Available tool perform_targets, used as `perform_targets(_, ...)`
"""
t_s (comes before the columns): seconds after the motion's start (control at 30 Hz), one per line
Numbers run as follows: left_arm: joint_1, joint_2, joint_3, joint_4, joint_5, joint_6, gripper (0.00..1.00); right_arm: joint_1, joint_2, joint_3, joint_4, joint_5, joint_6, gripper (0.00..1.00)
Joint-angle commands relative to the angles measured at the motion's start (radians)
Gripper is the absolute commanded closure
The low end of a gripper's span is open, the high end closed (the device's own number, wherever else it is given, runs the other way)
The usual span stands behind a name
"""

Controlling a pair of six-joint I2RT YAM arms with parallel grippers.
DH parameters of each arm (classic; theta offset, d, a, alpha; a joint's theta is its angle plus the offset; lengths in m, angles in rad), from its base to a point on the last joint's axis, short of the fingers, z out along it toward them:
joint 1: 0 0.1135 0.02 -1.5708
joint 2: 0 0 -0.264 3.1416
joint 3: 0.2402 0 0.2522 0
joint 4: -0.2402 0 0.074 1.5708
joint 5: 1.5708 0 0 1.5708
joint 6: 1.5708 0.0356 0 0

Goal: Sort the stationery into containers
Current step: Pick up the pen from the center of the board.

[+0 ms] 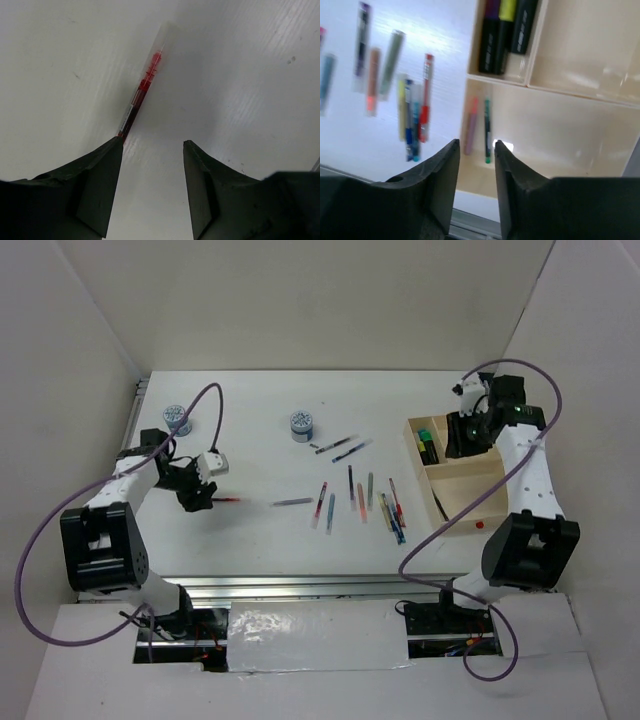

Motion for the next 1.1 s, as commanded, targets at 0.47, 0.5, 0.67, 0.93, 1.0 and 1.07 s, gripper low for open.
perform_targets(0.47,-0.129,0.26,0.021,0.173,-0.192,0.167,0.56,0.125,-0.216,0.104,-0.064,-0.28,0.154,0.36)
perform_targets(0.5,-0.136,0.26,0.012,0.187,-0.204,0.161,0.58,0.125,-0.226,0.105,-0.058,-0.291,0.16,0.37)
perform_targets(0.67,-0.163,0.274,-0.01,0.201,-0.242,0.123,0.73,0.135,-0.281,0.083,0.009,-0.376,0.215,0.37)
perform_targets(0.93,-0.209,0.263,-0.022,0.189,-0.285,0.065,0.96,0.194,-0.328,0.058,0.088,-0.443,0.281,0.38)
perform_targets(1.0,-0.199,0.242,0.047,0.104,-0.203,-0.004,1.0,0.194,-0.345,0.059,0.095,-0.469,0.294,0.38)
perform_targets(1.07,-0.149,0.181,0.154,0.005,0.015,-0.131,1.0,0.225,-0.373,0.044,0.14,-0.507,0.329,0.38)
